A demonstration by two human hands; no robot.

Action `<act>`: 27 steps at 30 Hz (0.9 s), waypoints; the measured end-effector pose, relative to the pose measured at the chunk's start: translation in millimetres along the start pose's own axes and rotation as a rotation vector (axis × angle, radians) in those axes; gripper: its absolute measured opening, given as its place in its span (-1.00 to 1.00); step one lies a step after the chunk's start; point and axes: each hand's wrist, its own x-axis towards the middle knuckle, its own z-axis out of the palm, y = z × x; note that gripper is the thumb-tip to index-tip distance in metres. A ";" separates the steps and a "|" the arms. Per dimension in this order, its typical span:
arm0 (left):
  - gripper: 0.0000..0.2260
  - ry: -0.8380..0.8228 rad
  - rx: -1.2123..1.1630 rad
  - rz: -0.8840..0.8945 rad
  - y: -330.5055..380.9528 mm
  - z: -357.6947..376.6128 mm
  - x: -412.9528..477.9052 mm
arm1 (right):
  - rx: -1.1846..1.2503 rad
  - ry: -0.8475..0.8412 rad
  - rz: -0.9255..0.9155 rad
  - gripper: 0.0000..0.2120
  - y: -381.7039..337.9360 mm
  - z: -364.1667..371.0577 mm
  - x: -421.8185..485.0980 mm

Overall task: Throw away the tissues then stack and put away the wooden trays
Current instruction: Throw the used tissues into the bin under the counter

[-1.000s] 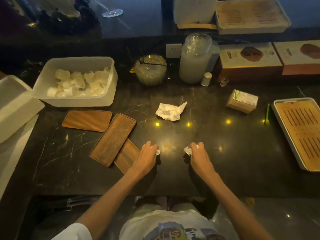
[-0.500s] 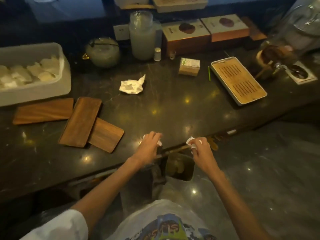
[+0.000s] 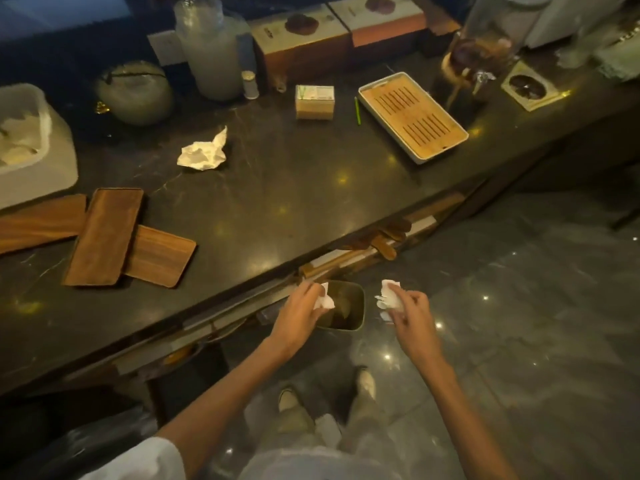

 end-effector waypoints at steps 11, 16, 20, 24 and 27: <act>-0.77 -0.013 0.017 -0.189 14.9 95.3 69.8 | 0.059 0.004 0.056 -0.69 104.0 -3.6 74.3; -0.80 -0.008 0.001 -0.273 -29.1 149.3 109.0 | 0.086 -0.056 0.127 -0.69 135.9 59.8 117.4; -0.76 -0.027 -0.001 -0.351 -91.7 209.7 130.9 | 0.122 -0.071 0.113 -0.71 175.0 135.2 137.5; -0.74 -0.107 0.070 -0.424 -151.4 263.8 150.9 | 0.092 -0.141 0.176 -0.66 214.6 203.3 161.8; -0.77 -0.115 0.080 -0.448 -193.6 303.4 166.3 | 0.050 -0.187 0.164 -0.64 250.3 245.7 180.2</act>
